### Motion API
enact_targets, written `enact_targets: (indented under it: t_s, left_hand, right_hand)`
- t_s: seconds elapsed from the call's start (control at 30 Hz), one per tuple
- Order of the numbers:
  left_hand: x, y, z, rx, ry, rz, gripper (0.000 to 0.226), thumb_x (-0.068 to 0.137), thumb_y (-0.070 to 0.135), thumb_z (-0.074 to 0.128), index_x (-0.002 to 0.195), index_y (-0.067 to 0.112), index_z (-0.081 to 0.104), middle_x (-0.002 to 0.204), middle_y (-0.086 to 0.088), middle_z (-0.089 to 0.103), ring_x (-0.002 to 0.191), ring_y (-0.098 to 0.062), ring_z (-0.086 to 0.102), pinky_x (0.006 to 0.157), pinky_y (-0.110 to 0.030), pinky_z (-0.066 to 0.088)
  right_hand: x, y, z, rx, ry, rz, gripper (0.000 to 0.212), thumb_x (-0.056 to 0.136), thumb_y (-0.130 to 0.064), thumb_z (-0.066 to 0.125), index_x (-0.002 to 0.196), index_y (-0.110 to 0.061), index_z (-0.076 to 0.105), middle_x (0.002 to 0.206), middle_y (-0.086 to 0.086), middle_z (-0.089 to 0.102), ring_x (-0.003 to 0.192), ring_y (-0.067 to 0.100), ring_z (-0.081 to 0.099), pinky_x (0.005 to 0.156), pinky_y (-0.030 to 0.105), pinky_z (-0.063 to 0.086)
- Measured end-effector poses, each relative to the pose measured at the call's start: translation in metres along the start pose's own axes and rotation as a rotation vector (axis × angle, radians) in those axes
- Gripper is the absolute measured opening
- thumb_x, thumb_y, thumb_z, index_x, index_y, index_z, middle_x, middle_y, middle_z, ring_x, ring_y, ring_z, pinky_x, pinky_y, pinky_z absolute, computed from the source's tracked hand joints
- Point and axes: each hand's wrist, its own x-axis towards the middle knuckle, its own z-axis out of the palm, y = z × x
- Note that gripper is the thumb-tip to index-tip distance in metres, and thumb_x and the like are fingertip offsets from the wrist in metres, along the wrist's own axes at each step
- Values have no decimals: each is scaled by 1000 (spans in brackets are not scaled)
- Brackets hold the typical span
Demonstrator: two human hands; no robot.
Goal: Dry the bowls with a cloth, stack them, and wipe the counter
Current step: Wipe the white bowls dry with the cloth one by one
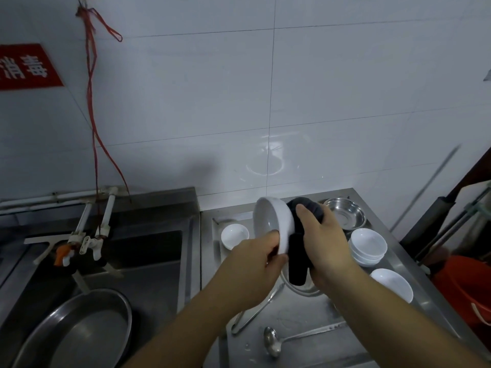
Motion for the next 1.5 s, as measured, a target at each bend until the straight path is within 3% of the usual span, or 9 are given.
enact_targets:
  t_s: [0.2,0.37,0.57,0.67,0.77,0.87,1.03,1.2,1.5]
  left_hand:
    - [9,4,-4,157,-98,78,11,107,35,53,96,31,51,85,12,62,73,-8,63,64,-11,45]
    - [15,8,8,253,-141,142,8,108,31,48,108,25,54,99,1,70,86,-20,68,80,-38,61]
    - [27,15,31,298,-96,172,24,105,47,43,107,29,58,92,6,67,82,-15,64,76,-41,59]
    - [36,16,40,235,147,158,32,104,49,39,119,32,62,109,10,69,101,-10,61,89,-30,53]
    - [47,11,52,30,339,-76,32,107,44,43,137,37,53,123,21,55,117,-2,51,98,-25,47]
    - [63,6,66,-392,172,-380,20,110,41,44,122,49,59,115,17,65,108,-12,66,89,-29,59]
    - [93,19,107,-1028,167,-666,21,107,16,57,125,17,69,115,-12,76,95,-25,79,74,-30,64]
    - [122,39,164,-1079,108,-779,22,103,9,61,121,14,73,114,-18,77,96,-34,79,76,-37,64]
    - [173,83,285,-1009,3,-911,22,98,6,68,119,14,69,111,-17,78,94,-33,79,75,-38,65]
  right_hand:
    - [-5,15,-14,73,-18,-18,40,78,-36,91,106,-31,63,84,-8,76,76,10,77,57,26,62]
    - [-1,25,-27,65,36,-2,62,61,-42,94,114,-29,64,94,-6,78,85,14,79,64,25,61]
    - [11,38,-53,246,80,192,46,79,-35,87,116,-15,69,93,14,71,77,29,72,57,38,59]
    - [18,42,-65,358,75,252,31,90,-31,78,113,-12,72,94,14,70,78,29,70,55,36,58]
    - [29,42,-80,390,75,279,43,92,-34,74,128,-10,69,111,19,73,94,31,70,66,40,60]
    - [42,41,-101,354,45,295,45,94,-35,72,131,-9,68,133,28,65,108,41,66,81,49,58]
    - [71,45,-156,283,79,321,35,93,-24,77,126,-13,71,120,20,73,103,38,72,75,48,65]
    - [106,56,-232,194,109,322,15,89,-8,78,104,-8,77,94,16,75,73,26,71,62,37,59]
    - [160,98,-359,-227,309,309,38,68,-10,91,95,-28,71,88,10,75,78,33,74,67,50,62]
